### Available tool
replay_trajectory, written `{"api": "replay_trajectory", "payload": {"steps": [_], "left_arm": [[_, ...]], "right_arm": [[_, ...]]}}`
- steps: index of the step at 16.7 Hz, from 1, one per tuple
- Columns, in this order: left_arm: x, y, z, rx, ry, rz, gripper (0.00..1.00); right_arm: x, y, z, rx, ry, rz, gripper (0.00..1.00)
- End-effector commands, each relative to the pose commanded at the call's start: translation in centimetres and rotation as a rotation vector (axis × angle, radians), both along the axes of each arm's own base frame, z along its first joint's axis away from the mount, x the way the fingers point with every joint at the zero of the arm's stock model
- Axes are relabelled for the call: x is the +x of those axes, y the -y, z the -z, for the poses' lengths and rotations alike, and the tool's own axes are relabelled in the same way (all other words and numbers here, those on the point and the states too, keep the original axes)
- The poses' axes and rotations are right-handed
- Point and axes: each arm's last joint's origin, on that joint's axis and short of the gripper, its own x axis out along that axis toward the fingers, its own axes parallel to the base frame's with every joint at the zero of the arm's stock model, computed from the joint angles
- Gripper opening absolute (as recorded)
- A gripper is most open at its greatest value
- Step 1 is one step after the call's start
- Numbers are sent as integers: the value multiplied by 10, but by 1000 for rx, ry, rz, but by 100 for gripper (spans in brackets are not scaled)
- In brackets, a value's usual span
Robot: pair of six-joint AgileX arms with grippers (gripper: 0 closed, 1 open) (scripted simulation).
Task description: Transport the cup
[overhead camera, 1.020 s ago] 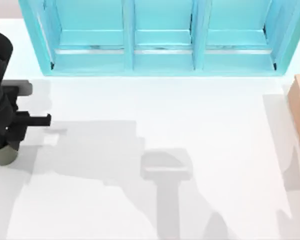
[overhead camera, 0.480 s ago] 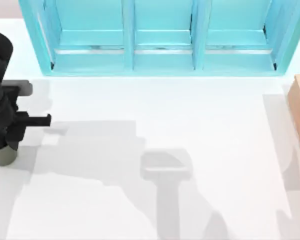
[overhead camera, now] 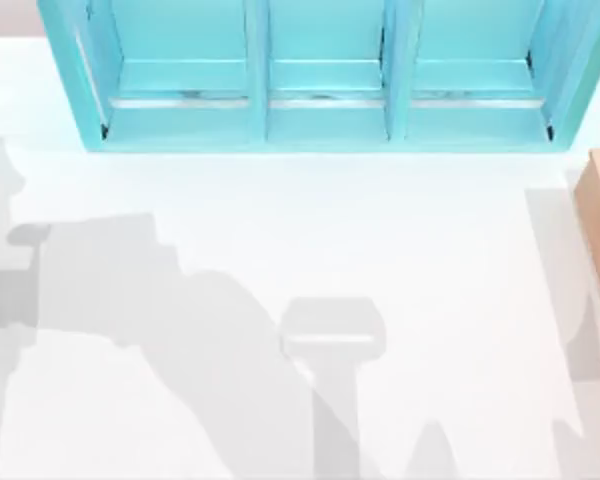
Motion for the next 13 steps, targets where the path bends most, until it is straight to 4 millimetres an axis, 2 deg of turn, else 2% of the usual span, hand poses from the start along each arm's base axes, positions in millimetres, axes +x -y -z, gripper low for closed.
{"api": "replay_trajectory", "payload": {"steps": [4, 6, 8, 13], "left_arm": [[-12, -91, -25, -22, 11, -1, 0], [-21, -121, -37, -23, 30, -1, 0], [-26, -133, -44, -23, 41, -1, 0], [-26, -133, -44, -17, 44, 3, 0]], "right_arm": [[0, 0, 0, 0, 0, 0, 100], [0, 0, 0, 0, 0, 0, 100], [0, 0, 0, 0, 0, 0, 100], [0, 0, 0, 0, 0, 0, 100]]}}
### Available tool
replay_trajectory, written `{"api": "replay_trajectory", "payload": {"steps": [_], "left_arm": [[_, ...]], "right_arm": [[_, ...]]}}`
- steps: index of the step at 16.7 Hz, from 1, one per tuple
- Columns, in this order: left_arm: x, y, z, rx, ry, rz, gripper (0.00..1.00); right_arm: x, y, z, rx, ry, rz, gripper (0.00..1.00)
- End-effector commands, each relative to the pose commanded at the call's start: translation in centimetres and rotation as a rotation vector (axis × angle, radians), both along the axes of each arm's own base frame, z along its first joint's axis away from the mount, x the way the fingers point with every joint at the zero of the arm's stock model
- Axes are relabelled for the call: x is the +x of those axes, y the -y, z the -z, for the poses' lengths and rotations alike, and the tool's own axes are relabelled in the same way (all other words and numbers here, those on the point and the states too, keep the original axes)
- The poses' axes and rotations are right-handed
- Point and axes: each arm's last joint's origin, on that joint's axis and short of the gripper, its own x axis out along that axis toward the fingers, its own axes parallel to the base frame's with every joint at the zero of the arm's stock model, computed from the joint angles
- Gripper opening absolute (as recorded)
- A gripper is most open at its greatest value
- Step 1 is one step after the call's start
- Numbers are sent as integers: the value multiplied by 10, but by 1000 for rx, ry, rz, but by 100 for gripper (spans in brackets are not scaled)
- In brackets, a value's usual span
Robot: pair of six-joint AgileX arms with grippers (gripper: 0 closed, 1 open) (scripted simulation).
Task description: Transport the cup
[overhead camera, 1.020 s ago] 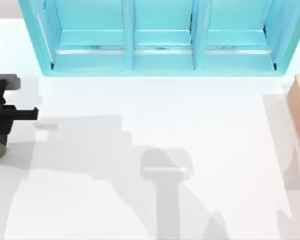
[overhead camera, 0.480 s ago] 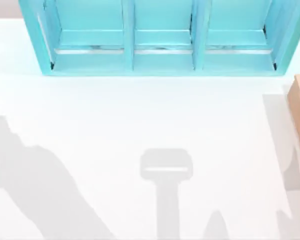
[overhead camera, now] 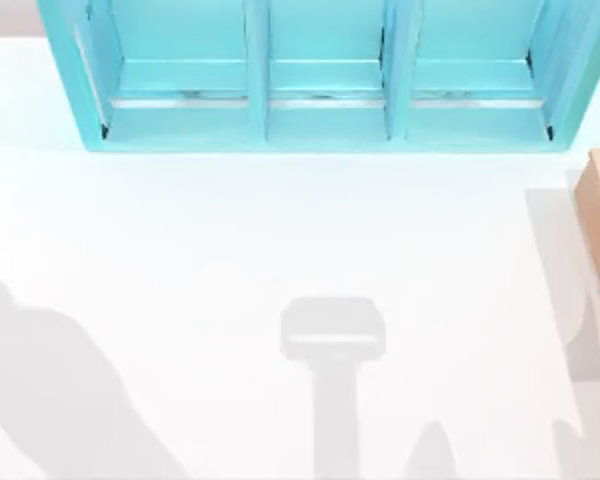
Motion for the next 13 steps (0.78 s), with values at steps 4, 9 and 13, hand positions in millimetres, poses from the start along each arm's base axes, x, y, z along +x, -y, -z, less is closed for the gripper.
{"api": "replay_trajectory", "payload": {"steps": [4, 9, 13], "left_arm": [[1, -5, 31, -1, 2, -8, 0], [1, -8, 65, -6, -2, -4, 0], [1, -8, 65, -6, -2, -4, 8]], "right_arm": [[0, 0, 0, 0, 0, 0, 100], [0, 0, 0, 0, 0, 0, 100], [0, 0, 0, 0, 0, 0, 100]]}}
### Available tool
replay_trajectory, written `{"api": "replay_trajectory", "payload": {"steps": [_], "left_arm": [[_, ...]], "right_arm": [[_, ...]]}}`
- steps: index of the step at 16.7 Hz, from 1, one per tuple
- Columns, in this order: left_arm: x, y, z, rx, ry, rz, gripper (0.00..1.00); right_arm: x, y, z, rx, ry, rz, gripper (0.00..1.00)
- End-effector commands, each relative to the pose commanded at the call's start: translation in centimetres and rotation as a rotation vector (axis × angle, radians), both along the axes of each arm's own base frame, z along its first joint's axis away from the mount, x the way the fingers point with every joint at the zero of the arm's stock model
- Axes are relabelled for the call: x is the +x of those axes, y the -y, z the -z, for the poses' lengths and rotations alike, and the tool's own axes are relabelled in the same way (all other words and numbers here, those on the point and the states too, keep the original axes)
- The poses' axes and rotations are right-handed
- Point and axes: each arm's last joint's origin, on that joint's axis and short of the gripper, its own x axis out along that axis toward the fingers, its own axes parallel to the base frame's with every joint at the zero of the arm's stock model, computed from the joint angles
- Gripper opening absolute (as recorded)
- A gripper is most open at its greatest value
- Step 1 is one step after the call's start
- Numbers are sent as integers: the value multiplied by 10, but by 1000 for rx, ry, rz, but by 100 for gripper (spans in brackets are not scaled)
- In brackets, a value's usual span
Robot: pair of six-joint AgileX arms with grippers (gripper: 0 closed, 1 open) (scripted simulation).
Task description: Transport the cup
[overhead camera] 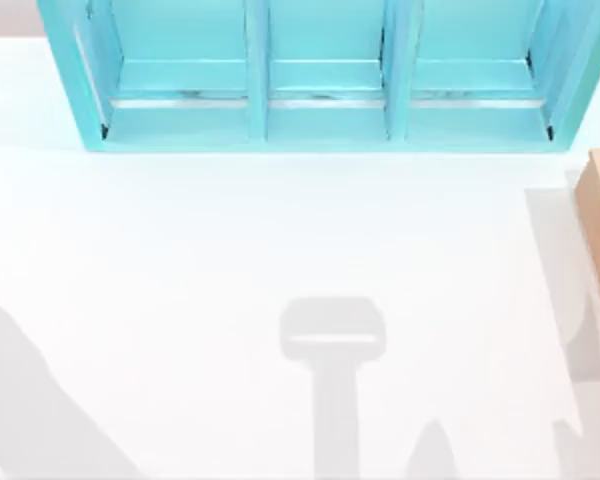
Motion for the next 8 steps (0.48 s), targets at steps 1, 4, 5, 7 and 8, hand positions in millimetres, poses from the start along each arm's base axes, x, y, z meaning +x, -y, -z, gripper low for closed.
{"api": "replay_trajectory", "payload": {"steps": [1, 4, 5, 7, 8], "left_arm": [[0, 0, 0, 0, 0, 0, 15], [0, 0, 0, 0, 0, 0, 38], [0, 0, 0, 0, 0, 0, 45], [0, 0, 0, 0, 0, 0, 60], [0, 0, 0, 0, 0, 0, 68]], "right_arm": [[0, 0, 0, 0, 0, 0, 100], [0, 0, 0, 0, 0, 0, 100], [0, 0, 0, 0, 0, 0, 100], [0, 0, 0, 0, 0, 0, 100], [0, 0, 0, 0, 0, 0, 100]]}}
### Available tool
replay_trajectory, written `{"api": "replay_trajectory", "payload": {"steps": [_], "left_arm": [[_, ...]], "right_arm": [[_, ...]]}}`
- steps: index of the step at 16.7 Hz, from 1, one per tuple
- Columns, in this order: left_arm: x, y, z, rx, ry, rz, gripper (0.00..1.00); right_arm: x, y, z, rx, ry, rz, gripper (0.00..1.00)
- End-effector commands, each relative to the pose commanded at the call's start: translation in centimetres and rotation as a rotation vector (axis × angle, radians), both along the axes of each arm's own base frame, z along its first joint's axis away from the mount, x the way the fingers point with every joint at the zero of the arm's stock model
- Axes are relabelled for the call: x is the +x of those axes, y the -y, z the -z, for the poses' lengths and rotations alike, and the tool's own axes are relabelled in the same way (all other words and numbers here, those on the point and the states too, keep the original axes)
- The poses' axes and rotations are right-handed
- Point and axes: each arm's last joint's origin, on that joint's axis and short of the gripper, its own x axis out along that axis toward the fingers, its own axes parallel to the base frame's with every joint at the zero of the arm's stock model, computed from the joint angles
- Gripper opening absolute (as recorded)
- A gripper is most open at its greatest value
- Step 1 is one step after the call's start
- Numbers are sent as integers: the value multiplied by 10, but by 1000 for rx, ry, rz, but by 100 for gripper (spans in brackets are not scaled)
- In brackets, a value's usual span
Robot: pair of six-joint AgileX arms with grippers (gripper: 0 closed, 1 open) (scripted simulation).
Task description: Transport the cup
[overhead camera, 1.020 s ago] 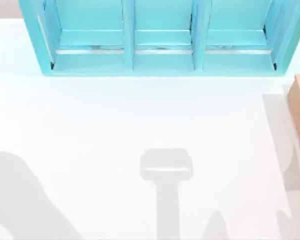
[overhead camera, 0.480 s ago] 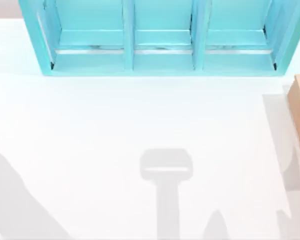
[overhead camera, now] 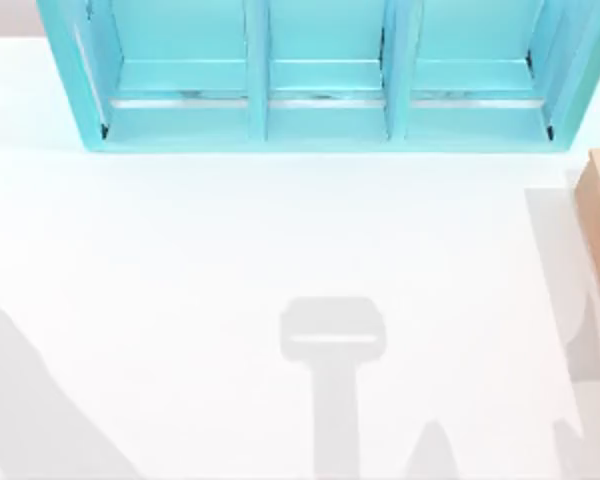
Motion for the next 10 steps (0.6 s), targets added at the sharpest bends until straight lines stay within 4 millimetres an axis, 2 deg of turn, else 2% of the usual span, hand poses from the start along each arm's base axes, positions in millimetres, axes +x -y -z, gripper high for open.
{"api": "replay_trajectory", "payload": {"steps": [4, 10], "left_arm": [[0, 0, 0, 0, 0, 0, 98], [0, 0, 0, 0, 0, 0, 100]], "right_arm": [[0, 0, 0, 0, 0, 0, 100], [0, 0, 0, 0, 0, 0, 100]]}}
